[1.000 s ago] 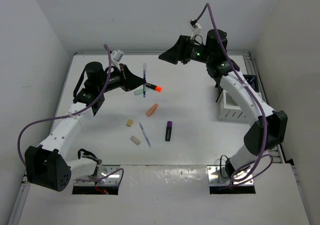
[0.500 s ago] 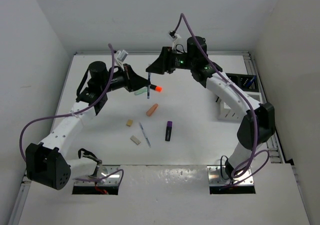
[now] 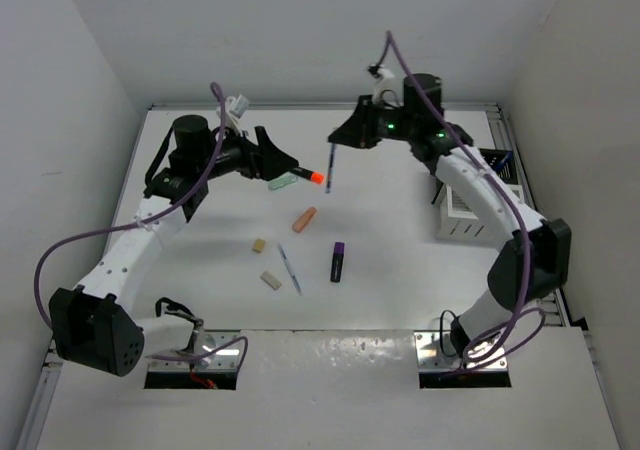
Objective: Sort the stationery into containers
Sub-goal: Pass the stationery from the left arm to the right, then place the stationery into the container
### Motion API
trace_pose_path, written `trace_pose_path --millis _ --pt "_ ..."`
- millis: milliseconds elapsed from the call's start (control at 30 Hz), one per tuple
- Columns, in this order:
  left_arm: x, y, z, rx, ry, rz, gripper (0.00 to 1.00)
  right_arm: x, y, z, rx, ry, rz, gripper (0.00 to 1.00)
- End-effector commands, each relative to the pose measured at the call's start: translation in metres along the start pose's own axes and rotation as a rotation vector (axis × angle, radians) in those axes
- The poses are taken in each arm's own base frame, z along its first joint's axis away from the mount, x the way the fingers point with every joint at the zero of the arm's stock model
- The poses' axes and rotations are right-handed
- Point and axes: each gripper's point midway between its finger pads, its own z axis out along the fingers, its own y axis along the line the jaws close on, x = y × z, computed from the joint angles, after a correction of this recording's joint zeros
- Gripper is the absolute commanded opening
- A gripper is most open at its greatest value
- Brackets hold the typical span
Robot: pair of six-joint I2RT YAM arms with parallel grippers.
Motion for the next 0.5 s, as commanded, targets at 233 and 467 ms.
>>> trace_pose_path --millis 233,467 --pt "-0.027 0.084 -0.035 -0.431 0.003 0.236 1.0 -0.089 -0.179 -0.293 0.954 -0.457 -0.242 0.0" --pt "-0.01 0.105 -0.032 -0.456 0.016 0.182 1.0 -0.097 -0.228 -0.384 1.335 -0.575 -0.253 0.0"
